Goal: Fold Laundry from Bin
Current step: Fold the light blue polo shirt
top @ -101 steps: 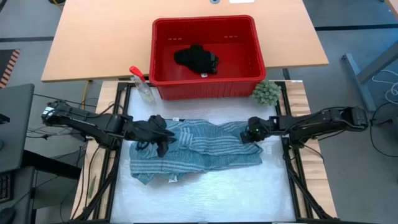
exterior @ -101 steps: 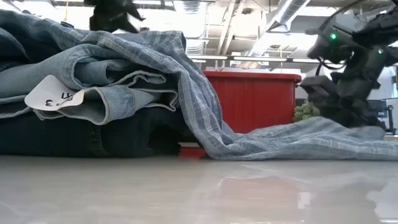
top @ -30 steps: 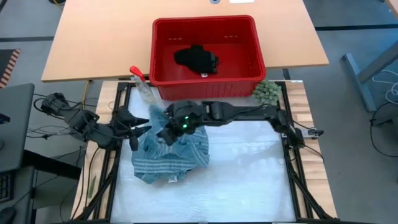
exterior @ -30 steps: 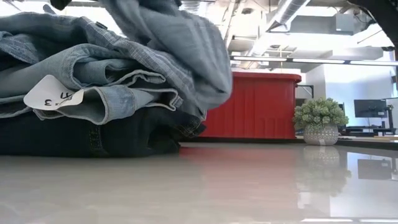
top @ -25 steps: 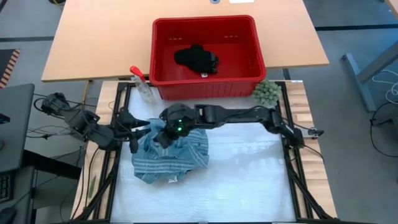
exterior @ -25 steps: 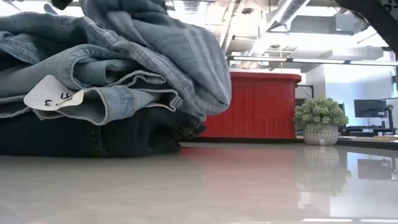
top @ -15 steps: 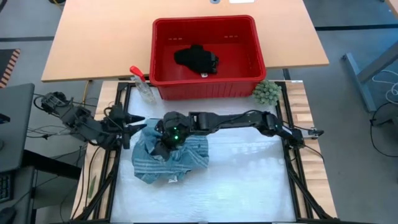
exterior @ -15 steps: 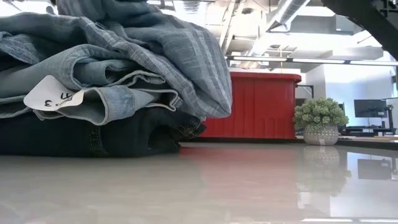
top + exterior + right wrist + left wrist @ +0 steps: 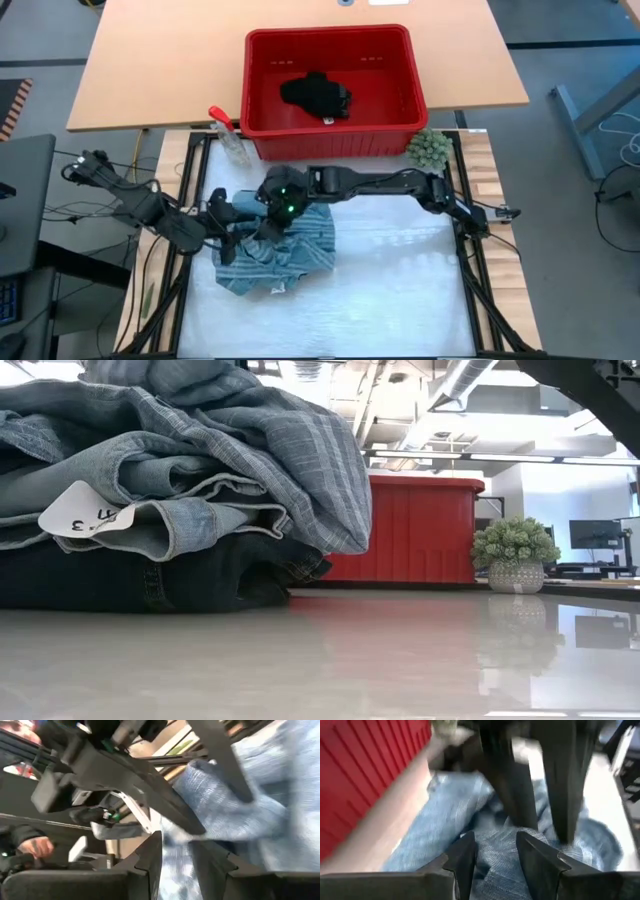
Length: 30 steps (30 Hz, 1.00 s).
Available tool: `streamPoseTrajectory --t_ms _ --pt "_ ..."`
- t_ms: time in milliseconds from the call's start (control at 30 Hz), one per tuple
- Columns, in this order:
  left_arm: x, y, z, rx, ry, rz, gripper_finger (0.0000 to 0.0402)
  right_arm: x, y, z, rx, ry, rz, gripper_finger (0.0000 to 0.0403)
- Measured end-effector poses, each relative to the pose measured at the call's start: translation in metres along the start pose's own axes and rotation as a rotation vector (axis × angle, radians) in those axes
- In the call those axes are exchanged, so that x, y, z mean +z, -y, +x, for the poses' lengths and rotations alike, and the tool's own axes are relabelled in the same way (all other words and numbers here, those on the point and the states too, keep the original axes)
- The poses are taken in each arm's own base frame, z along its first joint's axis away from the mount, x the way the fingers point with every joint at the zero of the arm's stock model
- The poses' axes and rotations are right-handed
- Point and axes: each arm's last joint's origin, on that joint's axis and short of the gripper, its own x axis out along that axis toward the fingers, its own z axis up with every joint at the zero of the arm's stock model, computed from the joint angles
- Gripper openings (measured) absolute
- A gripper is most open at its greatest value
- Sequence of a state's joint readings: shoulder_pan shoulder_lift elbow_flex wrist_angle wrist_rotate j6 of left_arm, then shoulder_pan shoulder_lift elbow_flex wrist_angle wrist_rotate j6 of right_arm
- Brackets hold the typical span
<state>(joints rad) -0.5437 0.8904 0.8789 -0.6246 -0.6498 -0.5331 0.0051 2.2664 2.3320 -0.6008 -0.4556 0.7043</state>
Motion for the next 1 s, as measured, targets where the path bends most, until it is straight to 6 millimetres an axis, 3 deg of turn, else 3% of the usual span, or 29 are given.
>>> streamPoseTrajectory --t_ms 233,333,467,533,667,733,900,1000 --pt "-0.019 0.000 0.014 0.007 -0.240 -0.002 0.0119 0.006 0.001 -0.043 -0.063 -0.080 -0.044 0.0129" --pt "-0.026 -0.003 0.013 0.004 -0.346 -0.013 0.0100 0.003 -0.004 -0.075 -0.122 -0.141 -0.065 0.0128" --pt "-0.028 -0.016 -0.005 0.024 -0.467 -0.065 0.0075 -0.021 -0.027 -0.122 -0.339 -0.229 -0.180 0.0128" --pt "-0.023 -0.024 -0.019 0.045 -0.489 -0.111 0.0064 -0.036 -0.041 -0.132 -0.508 -0.220 -0.250 0.0128" --pt "-0.001 -0.039 -0.052 0.036 -0.344 -0.242 0.0047 -0.065 -0.062 -0.126 -0.613 -0.179 -0.404 0.0128" --pt "0.014 -0.045 -0.069 0.001 -0.197 -0.309 0.0042 -0.081 -0.062 -0.117 -0.599 -0.206 -0.452 0.0128" --pt "0.050 -0.045 -0.097 -0.230 0.194 -0.381 0.0043 -0.112 -0.024 -0.116 -0.573 -0.217 -0.388 0.0128" --pt "0.057 -0.024 -0.086 -0.309 0.287 -0.306 0.0054 -0.128 -0.006 -0.132 -0.536 -0.103 -0.307 0.0128"
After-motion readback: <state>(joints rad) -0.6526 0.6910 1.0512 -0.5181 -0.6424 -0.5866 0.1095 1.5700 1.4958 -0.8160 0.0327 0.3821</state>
